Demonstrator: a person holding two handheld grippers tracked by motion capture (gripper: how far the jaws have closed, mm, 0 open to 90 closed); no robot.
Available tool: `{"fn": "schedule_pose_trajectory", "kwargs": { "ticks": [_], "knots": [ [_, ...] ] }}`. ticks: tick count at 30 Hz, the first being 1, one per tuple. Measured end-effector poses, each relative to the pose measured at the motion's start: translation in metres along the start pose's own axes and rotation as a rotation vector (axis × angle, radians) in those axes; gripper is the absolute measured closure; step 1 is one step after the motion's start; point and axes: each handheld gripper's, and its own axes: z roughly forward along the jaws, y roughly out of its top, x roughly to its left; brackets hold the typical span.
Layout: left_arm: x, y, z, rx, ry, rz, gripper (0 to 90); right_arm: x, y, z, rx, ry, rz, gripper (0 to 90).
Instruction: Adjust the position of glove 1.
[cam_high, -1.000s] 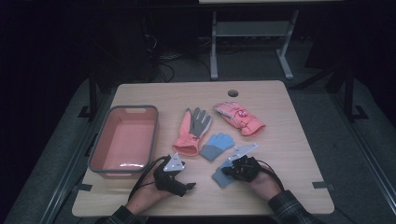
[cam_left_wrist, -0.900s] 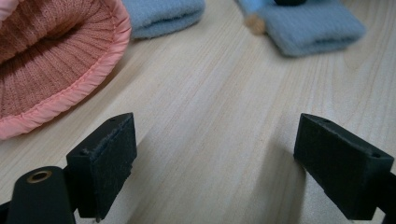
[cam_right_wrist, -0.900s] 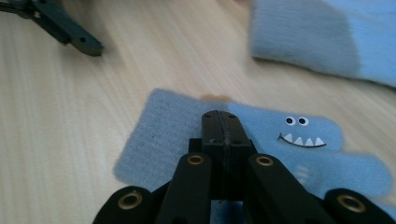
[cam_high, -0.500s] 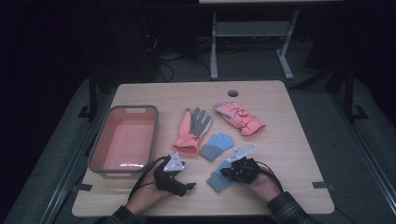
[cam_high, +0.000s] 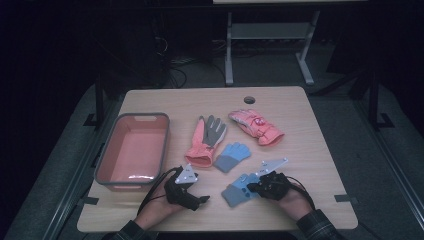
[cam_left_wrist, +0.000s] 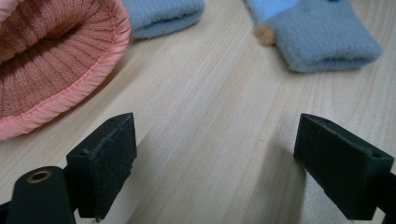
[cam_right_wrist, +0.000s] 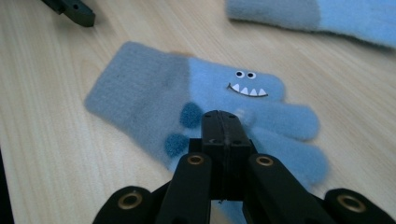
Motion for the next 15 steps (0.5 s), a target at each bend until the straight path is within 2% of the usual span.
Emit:
{"fn": "schedule_pose_trajectory", "kwargs": {
  "ticks": [2,5,8,15],
  "knots": [
    [0.000,0.000,0.000,-0.005,0.000,-0.004,12.3,0.000,0.001,-0.004,-0.014,-0.010,-0.004,89.7],
    [0.000,0.000,0.000,-0.001,0.000,0.001,12.3,-0.007,-0.002,-0.012,-0.042,-0.030,0.017,89.1],
    [0.000,0.000,0.000,-0.003,-0.001,-0.001,12.3,-0.015,-0.009,-0.019,-0.069,-0.050,0.046,80.6],
    [0.000,0.000,0.000,-0.004,-0.001,0.000,12.3,-0.034,-0.028,-0.033,-0.109,-0.126,0.080,52.8]
  ]
}}
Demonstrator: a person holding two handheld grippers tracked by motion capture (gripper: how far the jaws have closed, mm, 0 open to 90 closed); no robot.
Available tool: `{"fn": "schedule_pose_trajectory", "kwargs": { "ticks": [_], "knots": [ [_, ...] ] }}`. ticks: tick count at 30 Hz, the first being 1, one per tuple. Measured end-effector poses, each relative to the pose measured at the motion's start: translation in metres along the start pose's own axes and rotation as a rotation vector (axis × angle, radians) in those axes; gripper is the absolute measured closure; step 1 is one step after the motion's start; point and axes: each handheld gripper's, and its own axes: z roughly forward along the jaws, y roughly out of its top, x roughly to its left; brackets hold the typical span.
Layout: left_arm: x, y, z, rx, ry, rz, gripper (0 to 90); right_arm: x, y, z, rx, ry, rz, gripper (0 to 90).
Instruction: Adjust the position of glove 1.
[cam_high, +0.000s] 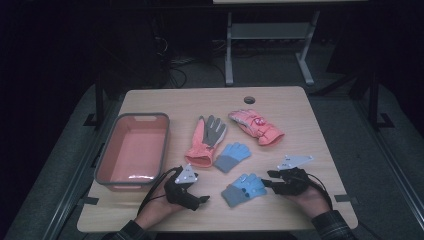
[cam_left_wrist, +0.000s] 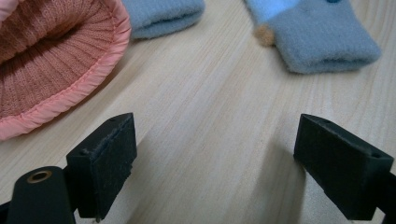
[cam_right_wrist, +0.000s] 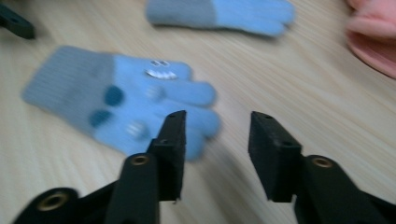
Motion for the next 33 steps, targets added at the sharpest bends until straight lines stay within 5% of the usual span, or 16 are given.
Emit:
{"fn": "schedule_pose_trajectory", "kwargs": {
  "ticks": [5,13,25,33],
  "knots": [
    [0.000,0.000,0.000,0.002,-0.001,0.003,12.3,-0.016,-0.017,-0.008,-0.002,-0.049,0.027,33.3],
    [0.000,0.000,0.000,0.001,0.000,0.000,12.3,-0.035,-0.037,-0.014,-0.029,-0.116,0.080,17.3],
    [-0.001,0.004,0.001,0.030,0.001,-0.015,12.5,-0.039,-0.040,-0.007,-0.028,-0.145,0.079,12.9],
    [-0.001,0.017,-0.006,0.049,-0.040,-0.035,13.3,-0.039,-0.040,-0.007,-0.025,-0.143,0.080,11.7]
  ]
}}
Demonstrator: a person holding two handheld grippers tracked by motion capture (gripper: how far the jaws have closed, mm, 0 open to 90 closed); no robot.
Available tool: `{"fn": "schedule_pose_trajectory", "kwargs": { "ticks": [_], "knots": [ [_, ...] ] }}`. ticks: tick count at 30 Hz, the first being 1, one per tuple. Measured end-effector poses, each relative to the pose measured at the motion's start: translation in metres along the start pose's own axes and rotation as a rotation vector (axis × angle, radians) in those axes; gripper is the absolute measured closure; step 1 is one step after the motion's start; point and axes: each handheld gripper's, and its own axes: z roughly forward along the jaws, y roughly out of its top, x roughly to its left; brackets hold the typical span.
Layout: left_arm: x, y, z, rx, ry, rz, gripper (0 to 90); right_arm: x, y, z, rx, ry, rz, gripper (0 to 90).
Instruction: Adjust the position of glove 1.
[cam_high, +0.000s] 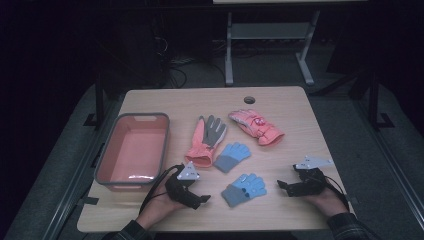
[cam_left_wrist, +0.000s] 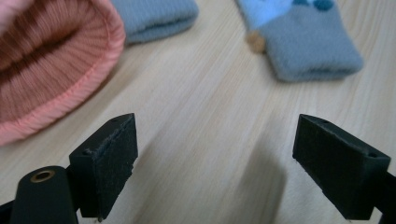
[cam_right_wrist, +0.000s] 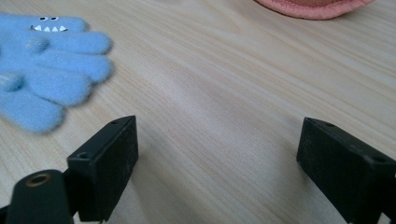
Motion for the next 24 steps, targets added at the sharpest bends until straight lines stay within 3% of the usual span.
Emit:
{"fn": "schedule_pose_trajectory", "kwargs": {
  "ticks": [4,11,24],
  "knots": [
    [-0.003,0.010,0.000,0.012,-0.008,0.002,13.4,0.000,0.000,0.000,0.001,0.000,-0.001,11.6],
    [-0.001,0.029,0.003,0.011,-0.032,-0.030,13.4,0.000,0.000,0.000,0.001,0.000,-0.001,11.6],
    [0.004,0.062,0.013,0.017,0.005,-0.030,22.2,0.000,0.000,0.000,0.000,0.000,-0.001,11.6]
  ]
}}
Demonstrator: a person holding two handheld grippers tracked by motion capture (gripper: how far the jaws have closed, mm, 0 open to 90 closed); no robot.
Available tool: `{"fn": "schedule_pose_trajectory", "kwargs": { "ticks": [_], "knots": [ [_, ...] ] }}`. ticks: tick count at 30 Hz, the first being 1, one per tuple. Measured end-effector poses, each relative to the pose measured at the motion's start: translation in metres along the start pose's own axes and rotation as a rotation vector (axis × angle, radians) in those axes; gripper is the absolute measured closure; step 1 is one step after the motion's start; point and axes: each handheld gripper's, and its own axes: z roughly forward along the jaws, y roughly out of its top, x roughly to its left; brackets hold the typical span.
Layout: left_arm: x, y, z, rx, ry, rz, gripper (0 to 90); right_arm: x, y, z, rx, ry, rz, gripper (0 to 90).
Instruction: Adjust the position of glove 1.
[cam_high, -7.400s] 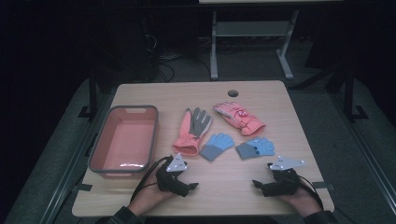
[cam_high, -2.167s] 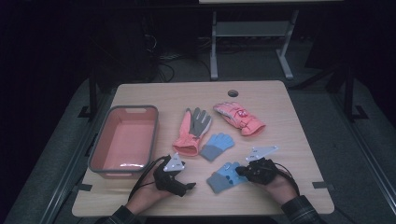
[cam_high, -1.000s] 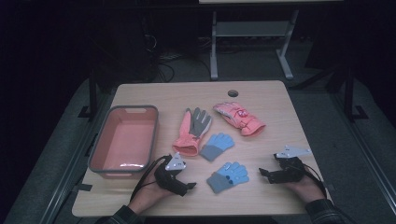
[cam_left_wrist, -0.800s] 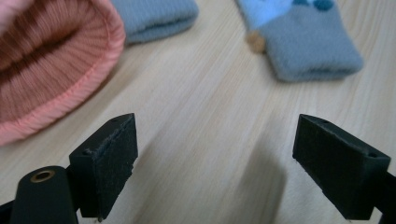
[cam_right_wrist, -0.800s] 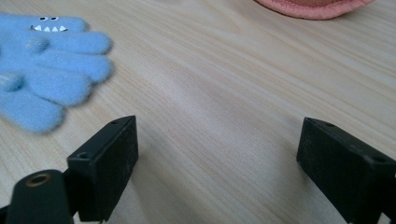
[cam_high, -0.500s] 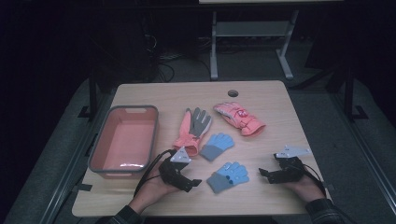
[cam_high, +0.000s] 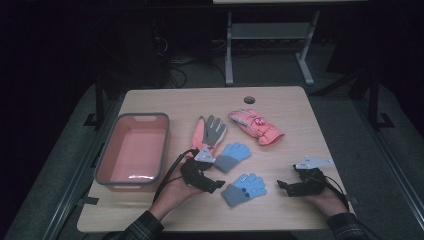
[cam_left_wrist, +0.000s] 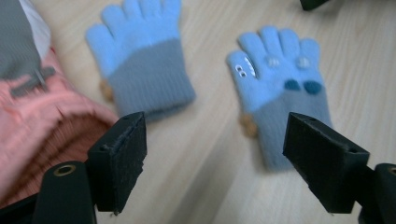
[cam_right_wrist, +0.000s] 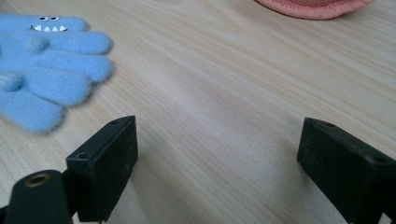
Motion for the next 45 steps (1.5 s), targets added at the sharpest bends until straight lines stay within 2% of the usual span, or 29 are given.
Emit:
{"fn": "schedule_pose_trajectory", "kwargs": {
  "ticks": [3,4,9,10,14,19,28,33,39,45],
  "knots": [
    [0.001,0.009,0.003,-0.004,0.007,-0.001,26.7,0.000,0.000,0.000,0.000,0.000,0.001,11.6],
    [0.002,0.012,0.003,0.007,0.011,0.010,28.5,0.000,0.000,0.000,0.000,0.000,0.000,11.6],
    [0.008,0.028,0.011,0.003,0.007,0.003,39.0,0.000,0.000,0.000,0.000,0.000,0.000,11.6],
    [0.009,0.031,0.013,-0.004,0.009,-0.008,41.4,0.000,0.000,0.000,0.000,0.000,0.000,11.6],
    [0.016,0.042,0.024,0.012,0.034,-0.008,49.3,0.000,0.000,0.000,0.000,0.000,0.000,11.6],
    [0.022,0.052,0.037,0.047,0.048,-0.002,55.0,0.000,0.000,0.000,-0.001,0.000,-0.001,11.6],
    [0.039,0.060,0.059,0.094,0.081,-0.032,60.7,0.000,0.000,0.000,0.000,0.000,0.000,11.6],
    [0.043,0.064,0.068,0.133,0.103,-0.028,61.6,0.000,0.000,0.000,0.000,0.000,-0.001,11.6],
    [0.047,0.063,0.078,0.166,0.088,-0.033,63.2,0.000,0.000,0.000,0.000,0.000,0.000,11.6],
    [0.047,0.063,0.081,0.186,0.063,-0.038,69.8,0.000,0.000,0.000,0.000,0.000,0.000,11.6]
  ]
}}
